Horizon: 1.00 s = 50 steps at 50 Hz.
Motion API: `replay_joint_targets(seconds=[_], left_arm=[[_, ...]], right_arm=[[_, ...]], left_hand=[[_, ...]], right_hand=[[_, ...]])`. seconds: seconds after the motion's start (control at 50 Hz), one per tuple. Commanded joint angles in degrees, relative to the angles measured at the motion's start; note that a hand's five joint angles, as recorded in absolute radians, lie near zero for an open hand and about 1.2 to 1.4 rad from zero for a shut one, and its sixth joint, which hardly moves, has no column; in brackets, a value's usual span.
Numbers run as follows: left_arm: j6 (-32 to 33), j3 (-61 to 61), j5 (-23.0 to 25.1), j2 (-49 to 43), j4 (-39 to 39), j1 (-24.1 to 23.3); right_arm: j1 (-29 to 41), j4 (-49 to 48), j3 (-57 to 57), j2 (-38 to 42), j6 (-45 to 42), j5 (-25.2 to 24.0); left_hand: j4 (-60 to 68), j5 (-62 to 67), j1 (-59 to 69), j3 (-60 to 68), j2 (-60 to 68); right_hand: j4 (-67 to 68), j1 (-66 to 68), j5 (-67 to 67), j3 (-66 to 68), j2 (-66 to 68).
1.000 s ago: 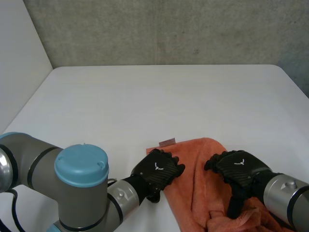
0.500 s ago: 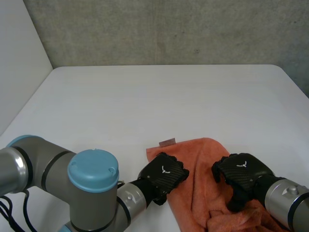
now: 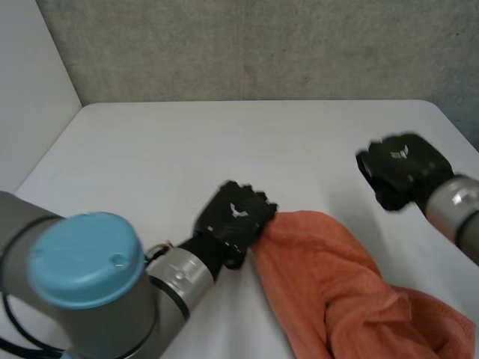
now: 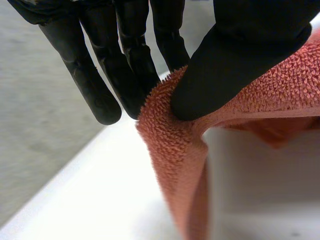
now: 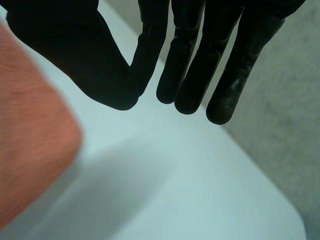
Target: Fold the laundry
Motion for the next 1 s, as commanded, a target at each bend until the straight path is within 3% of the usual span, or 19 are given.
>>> replay_joint_targets(seconds=[0.02,0.1,0.12,0.14,0.16,0.22,0.34,0.38,0.54,0.68,0.8,1.0], left_arm=[[0.38,-3.13,-11.64,7.60,-0.59,2.28],[0.38,-5.05,-14.63,11.28,-0.15,3.95],[0.38,-5.06,-14.63,11.29,-0.15,3.95],[0.29,-5.41,-14.63,12.16,-0.24,5.43],[0.20,-5.58,-14.55,12.69,-0.32,6.93],[0.20,-5.59,-14.46,12.87,-0.32,8.52],[0.29,-5.15,-14.46,12.34,-0.06,10.11],[0.29,-4.71,-14.46,10.69,0.11,12.29],[0.29,-2.51,-14.02,5.40,0.20,15.47],[0.20,-2.51,-13.58,3.29,0.29,18.19],[0.20,-2.86,-13.49,3.55,0.20,18.11],[0.20,-3.48,-13.49,3.91,0.20,17.40]], right_arm=[[7.92,-8.80,-16.09,15.57,7.15,1.18],[9.76,-6.98,-23.63,23.11,8.82,4.33],[10.46,-4.52,-24.17,22.95,9.26,5.73],[10.47,-4.50,-24.17,22.95,9.26,5.75],[11.43,-2.06,-23.91,22.25,10.13,6.70],[13.28,2.16,-21.81,20.15,14.16,7.85],[13.19,7.46,-14.51,11.70,21.04,7.24],[13.19,8.86,-8.12,4.96,23.32,6.54],[13.37,8.95,4.81,-4.73,24.47,3.38],[16.53,4.31,12.73,-2.73,29.20,2.58],[17.67,1.13,12.22,4.40,32.11,2.58],[18.11,0.52,11.42,5.19,39.22,1.36]], left_hand=[[10.44,11.68,13.14,10.63,10.39],[10.44,11.68,13.14,10.63,10.39],[10.44,11.68,13.14,10.63,10.39],[10.44,11.68,13.14,10.63,10.39],[10.44,11.68,13.14,10.63,10.39],[10.44,11.68,13.14,10.63,10.39],[10.44,11.68,13.14,10.63,10.39],[10.44,11.68,13.14,10.63,10.39],[10.44,11.68,13.14,10.63,10.39],[10.44,11.68,13.14,10.63,10.39],[10.44,11.68,13.14,10.63,10.39],[10.44,11.68,13.14,10.63,10.39]], right_hand=[[11.90,23.19,13.18,12.44,12.54],[11.90,23.19,13.18,12.44,12.54],[-13.36,-2.06,-12.08,-12.82,-12.71],[-13.61,-2.32,-12.33,-13.07,-12.96],[-35.43,-24.13,-34.15,-34.89,-34.78],[-41.85,-30.55,-40.57,-41.31,-41.20],[-45.57,-34.28,-44.29,-45.03,-44.93],[-47.59,-36.30,-46.31,-47.05,-46.95],[-45.40,-34.11,-44.12,-44.86,-44.76],[-47.08,-35.79,-45.80,-46.54,-46.44],[-47.26,-35.96,-45.98,-46.72,-46.61],[-46.08,-34.79,-44.80,-45.54,-45.43]])
